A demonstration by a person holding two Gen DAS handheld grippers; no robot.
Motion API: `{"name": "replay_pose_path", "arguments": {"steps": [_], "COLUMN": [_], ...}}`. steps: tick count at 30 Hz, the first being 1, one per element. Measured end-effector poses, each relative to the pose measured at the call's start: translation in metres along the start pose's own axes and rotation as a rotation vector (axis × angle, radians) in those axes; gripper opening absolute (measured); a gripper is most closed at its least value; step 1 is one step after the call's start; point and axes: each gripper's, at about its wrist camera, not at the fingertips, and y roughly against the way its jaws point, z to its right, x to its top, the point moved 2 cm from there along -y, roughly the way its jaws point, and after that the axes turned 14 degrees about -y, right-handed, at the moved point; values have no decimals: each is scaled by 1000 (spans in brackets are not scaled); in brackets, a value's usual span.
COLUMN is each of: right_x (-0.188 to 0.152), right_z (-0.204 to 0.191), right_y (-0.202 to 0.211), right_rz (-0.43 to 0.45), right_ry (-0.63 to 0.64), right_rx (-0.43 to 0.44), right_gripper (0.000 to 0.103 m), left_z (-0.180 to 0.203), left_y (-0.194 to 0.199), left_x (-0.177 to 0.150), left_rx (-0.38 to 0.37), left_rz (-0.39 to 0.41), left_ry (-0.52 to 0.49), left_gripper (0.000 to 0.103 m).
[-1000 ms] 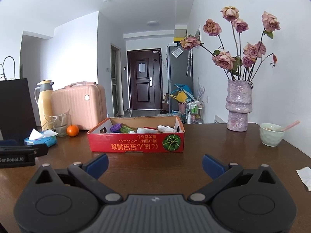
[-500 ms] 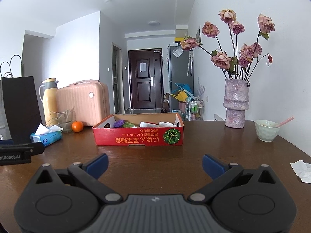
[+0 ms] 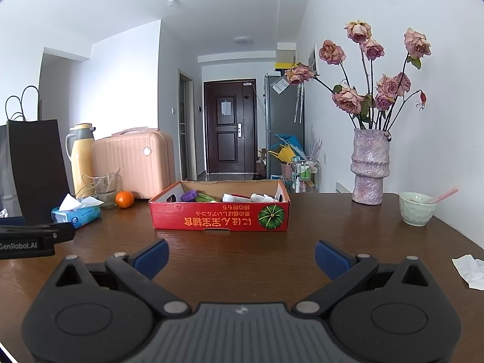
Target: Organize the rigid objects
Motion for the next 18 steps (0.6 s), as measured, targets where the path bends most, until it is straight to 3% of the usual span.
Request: {"name": "replay_pose_path", "arguments": {"steps": [18], "right_x": [-2], "right_z": [-3], "right_y": [-3], "right_rz": [-12], "right_ry": [3], "right_rx": [-4], "right_gripper": [103], "left_z": [0], "left_y": [-1], "left_x": [-2], "left_rx": [-1], "left_rz": [-10], "left_ry": [2], "left_gripper": [103]}}
